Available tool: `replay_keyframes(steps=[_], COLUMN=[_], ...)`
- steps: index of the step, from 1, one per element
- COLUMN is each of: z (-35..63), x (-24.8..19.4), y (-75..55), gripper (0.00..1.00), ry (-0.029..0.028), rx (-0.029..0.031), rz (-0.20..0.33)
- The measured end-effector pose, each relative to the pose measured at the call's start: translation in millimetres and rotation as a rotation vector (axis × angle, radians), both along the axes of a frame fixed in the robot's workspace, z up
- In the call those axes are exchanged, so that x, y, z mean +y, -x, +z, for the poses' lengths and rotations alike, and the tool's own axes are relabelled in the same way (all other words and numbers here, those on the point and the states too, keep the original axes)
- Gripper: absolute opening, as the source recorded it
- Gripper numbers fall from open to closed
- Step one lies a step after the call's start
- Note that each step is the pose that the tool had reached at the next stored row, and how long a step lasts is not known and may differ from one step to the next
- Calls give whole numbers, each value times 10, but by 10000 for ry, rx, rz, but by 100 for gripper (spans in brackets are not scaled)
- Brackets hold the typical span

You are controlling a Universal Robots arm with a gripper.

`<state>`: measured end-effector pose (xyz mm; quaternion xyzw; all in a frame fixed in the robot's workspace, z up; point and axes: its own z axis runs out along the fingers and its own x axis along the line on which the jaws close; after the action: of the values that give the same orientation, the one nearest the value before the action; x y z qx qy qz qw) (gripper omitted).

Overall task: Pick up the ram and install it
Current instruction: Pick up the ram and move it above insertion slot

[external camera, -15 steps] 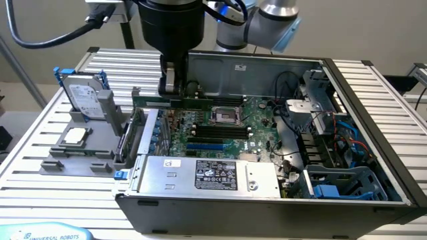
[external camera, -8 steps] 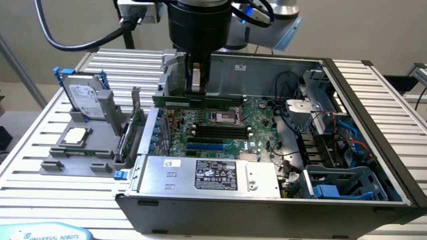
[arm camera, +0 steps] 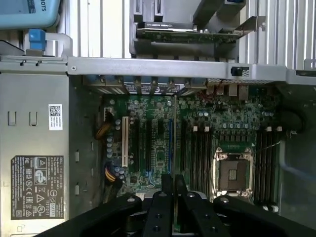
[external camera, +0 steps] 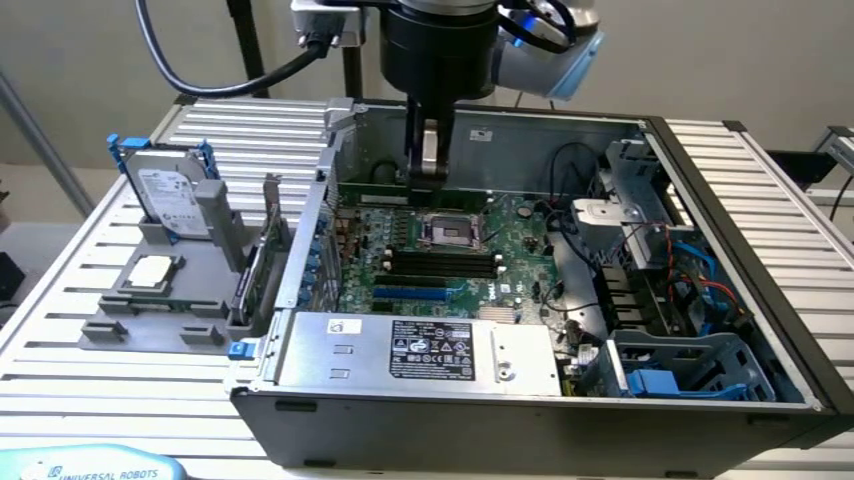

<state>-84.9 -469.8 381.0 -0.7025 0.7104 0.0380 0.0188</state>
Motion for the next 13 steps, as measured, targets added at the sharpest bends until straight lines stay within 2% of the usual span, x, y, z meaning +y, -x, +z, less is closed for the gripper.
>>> replay_keyframes(steps=[5, 13], z=[-65, -197], x=[172, 476], y=[-123, -286], gripper=[13, 13], ry=[-1, 0], rx=[-1, 0], rz=[0, -1])
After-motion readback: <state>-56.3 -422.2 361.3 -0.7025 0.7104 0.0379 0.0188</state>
